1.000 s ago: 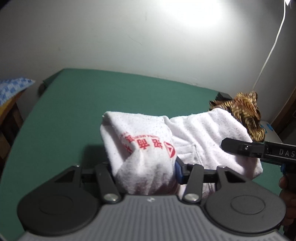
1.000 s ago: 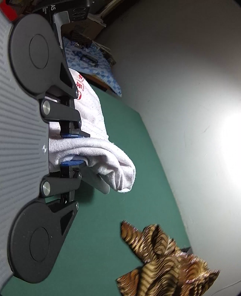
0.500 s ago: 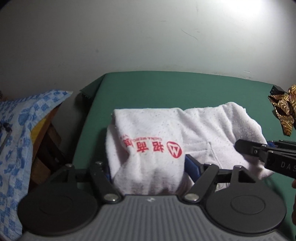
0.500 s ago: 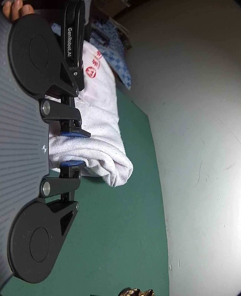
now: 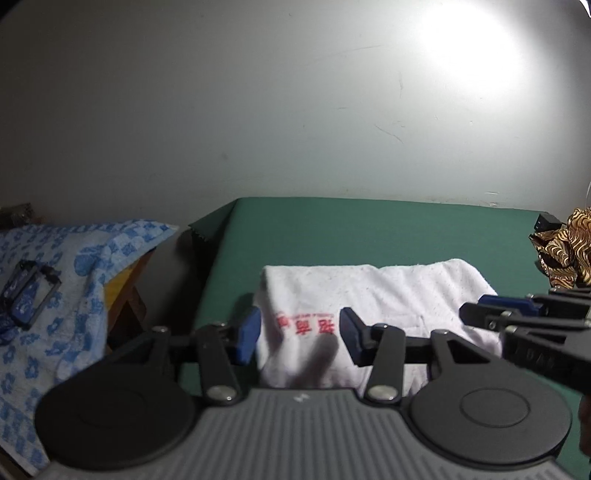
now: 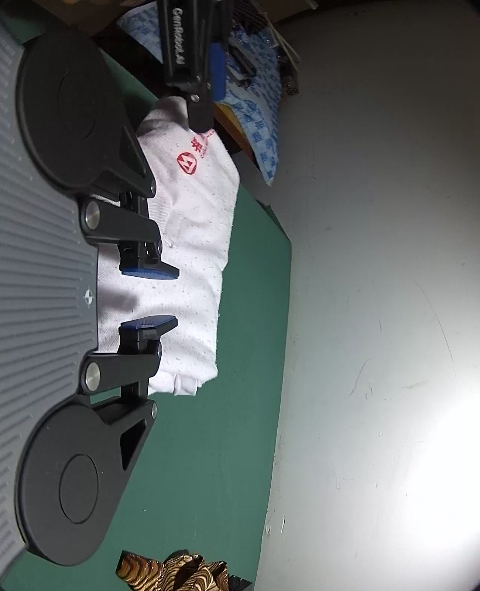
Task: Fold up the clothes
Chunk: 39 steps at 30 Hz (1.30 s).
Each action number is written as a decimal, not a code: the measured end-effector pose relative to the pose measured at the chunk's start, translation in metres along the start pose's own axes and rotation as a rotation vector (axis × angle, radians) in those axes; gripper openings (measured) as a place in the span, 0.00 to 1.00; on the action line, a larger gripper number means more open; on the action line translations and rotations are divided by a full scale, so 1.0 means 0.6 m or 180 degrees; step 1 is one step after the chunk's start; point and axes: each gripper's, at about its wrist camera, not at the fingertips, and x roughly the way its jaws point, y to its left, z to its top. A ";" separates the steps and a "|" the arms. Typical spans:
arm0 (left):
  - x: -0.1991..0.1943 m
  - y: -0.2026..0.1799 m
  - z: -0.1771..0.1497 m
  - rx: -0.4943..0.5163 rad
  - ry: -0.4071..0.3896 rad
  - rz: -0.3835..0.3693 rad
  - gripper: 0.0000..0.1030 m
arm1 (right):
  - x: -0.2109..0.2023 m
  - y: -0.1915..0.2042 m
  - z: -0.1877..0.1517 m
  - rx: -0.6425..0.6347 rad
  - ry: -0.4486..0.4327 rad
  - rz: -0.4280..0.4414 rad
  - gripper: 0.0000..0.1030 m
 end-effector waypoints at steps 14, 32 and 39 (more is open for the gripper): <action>0.003 0.031 -0.049 -0.0162 -0.0066 0.0144 0.62 | -0.028 -0.008 -0.024 0.0162 0.0034 0.0027 0.15; -0.011 0.015 -0.055 0.0151 -0.0021 0.0368 0.65 | -0.034 -0.029 -0.025 0.0627 0.0160 -0.0035 0.18; -0.018 0.006 -0.058 0.0158 0.0110 0.0397 0.72 | 0.051 -0.053 0.009 0.0732 0.0407 -0.0051 0.06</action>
